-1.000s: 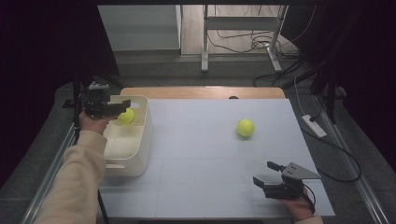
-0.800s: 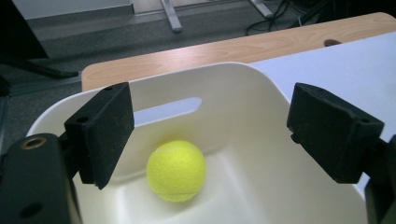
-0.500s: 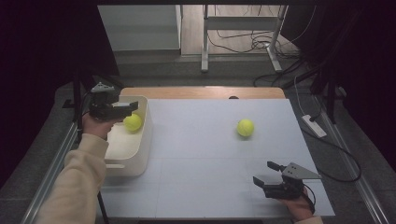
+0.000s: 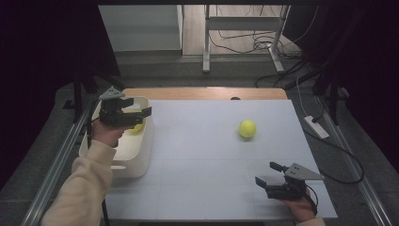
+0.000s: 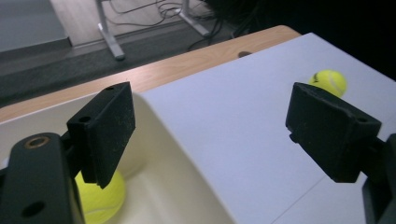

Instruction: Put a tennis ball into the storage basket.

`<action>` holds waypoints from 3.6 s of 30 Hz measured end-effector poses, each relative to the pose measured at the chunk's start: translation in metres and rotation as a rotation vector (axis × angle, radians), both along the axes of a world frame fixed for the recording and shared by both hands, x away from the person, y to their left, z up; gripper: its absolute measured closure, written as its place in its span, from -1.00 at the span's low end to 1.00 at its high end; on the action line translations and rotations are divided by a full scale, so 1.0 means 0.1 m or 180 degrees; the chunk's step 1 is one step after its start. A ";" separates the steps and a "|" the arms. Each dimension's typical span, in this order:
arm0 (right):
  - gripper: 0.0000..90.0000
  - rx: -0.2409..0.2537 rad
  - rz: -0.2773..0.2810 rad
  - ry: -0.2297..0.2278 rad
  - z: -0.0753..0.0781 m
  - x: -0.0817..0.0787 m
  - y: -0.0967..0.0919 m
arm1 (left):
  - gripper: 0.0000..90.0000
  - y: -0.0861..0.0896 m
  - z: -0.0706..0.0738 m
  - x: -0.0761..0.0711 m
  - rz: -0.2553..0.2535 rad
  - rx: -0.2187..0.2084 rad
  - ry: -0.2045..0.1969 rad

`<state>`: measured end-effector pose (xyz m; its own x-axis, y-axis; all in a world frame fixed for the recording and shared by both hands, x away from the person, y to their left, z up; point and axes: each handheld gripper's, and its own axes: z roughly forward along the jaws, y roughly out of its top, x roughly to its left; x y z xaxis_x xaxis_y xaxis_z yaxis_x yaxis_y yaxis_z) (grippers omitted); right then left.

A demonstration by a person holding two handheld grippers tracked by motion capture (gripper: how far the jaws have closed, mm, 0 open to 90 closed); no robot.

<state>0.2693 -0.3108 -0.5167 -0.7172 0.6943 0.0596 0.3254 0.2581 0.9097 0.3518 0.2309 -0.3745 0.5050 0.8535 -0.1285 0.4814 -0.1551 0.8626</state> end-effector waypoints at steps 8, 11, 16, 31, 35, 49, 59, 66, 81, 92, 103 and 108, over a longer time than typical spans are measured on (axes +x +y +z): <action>-0.69 -0.0008 -0.0014 -0.0009 0.01 0.02 0.00 | -0.62 -0.19 0.02 -0.05 -0.0202 -0.0026 -0.0082; -0.69 -0.0014 -0.0007 -0.0003 0.00 0.02 0.01 | -0.61 -0.21 0.01 -0.07 -0.0217 -0.0055 -0.0109; -0.69 0.0016 -0.0006 -0.0013 0.01 0.01 0.00 | -0.59 -0.27 0.01 -0.08 -0.0257 -0.0082 -0.0118; -0.69 -0.0001 0.0005 -0.0036 0.01 0.00 0.00 | -0.57 -0.53 0.01 -0.09 -0.0489 -0.0095 -0.0212; -0.69 -0.0006 0.0007 -0.0039 0.01 0.00 0.00 | -0.57 -0.58 0.00 -0.08 -0.0517 -0.0091 -0.0197; -0.68 0.0018 -0.0023 -0.0066 0.01 0.02 -0.01 | -0.57 -0.78 -0.05 -0.03 -0.0652 -0.0148 -0.0171; -0.68 0.0020 -0.0042 -0.0073 0.03 -0.01 -0.01 | -0.57 -1.03 -0.09 0.04 -0.0830 -0.0132 -0.0157; -0.68 0.0053 -0.0049 -0.0087 0.03 -0.01 -0.05 | -0.57 -1.17 -0.11 0.10 -0.0888 -0.0134 -0.0131; -0.68 0.0031 -0.0005 -0.0125 0.04 -0.01 -0.01 | -0.60 -1.39 -0.18 0.17 -0.0990 -0.0092 -0.0049; -0.68 0.0013 -0.0011 -0.0114 0.03 0.00 0.01 | -0.61 -1.61 -0.20 0.29 -0.1052 -0.0047 0.0009; -0.68 0.0028 -0.0013 -0.0100 0.03 -0.01 -0.02 | -0.64 -1.81 -0.23 0.35 -0.1155 -0.0051 0.0042; -0.68 0.0023 -0.0013 -0.0097 0.03 0.00 -0.01 | -0.64 -1.89 -0.25 0.38 -0.1178 -0.0027 0.0072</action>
